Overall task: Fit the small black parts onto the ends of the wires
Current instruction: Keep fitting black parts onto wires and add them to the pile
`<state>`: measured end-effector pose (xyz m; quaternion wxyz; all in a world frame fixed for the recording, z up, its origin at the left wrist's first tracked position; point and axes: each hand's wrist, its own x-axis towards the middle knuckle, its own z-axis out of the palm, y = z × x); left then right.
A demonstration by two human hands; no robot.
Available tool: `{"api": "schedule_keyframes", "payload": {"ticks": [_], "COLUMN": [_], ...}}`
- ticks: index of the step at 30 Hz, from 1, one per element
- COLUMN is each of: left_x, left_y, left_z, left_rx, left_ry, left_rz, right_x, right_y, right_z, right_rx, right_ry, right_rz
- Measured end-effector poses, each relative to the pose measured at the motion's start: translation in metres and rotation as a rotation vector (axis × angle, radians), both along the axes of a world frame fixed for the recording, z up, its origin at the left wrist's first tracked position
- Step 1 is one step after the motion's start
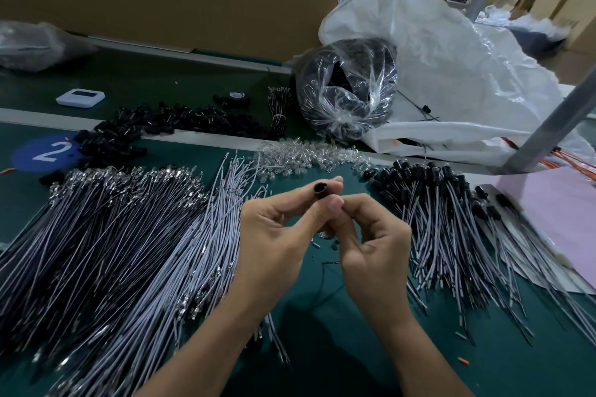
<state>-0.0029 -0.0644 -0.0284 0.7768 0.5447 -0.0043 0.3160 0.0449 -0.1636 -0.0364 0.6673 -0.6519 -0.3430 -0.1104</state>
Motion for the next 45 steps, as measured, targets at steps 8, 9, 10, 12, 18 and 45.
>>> {"api": "schedule_keyframes", "payload": {"ticks": [8,9,10,12,18,45], "left_x": [0.0,0.001,0.001,0.002,0.004,0.004], "left_y": [-0.008,-0.009,-0.009,-0.01,-0.002,0.001], "left_z": [-0.003,-0.003,-0.003,-0.004,-0.002,-0.002], "left_rx": [-0.031,-0.029,-0.024,-0.018,-0.134,-0.075], "left_ry": [-0.014,-0.011,-0.008,-0.007,0.009,0.027], "left_rz": [-0.002,-0.006,-0.009,-0.012,0.01,0.045], "right_x": [-0.001,-0.001,-0.001,-0.002,0.003,0.01], "right_y": [0.001,0.002,0.003,0.004,0.004,-0.002], "right_z": [-0.002,-0.003,-0.004,-0.005,0.001,0.004], "right_rx": [-0.03,-0.053,-0.068,-0.053,0.014,0.021], "right_ry": [-0.015,-0.026,-0.032,-0.015,0.11,0.235], "right_rz": [-0.008,-0.024,-0.04,-0.037,0.017,0.115]}}
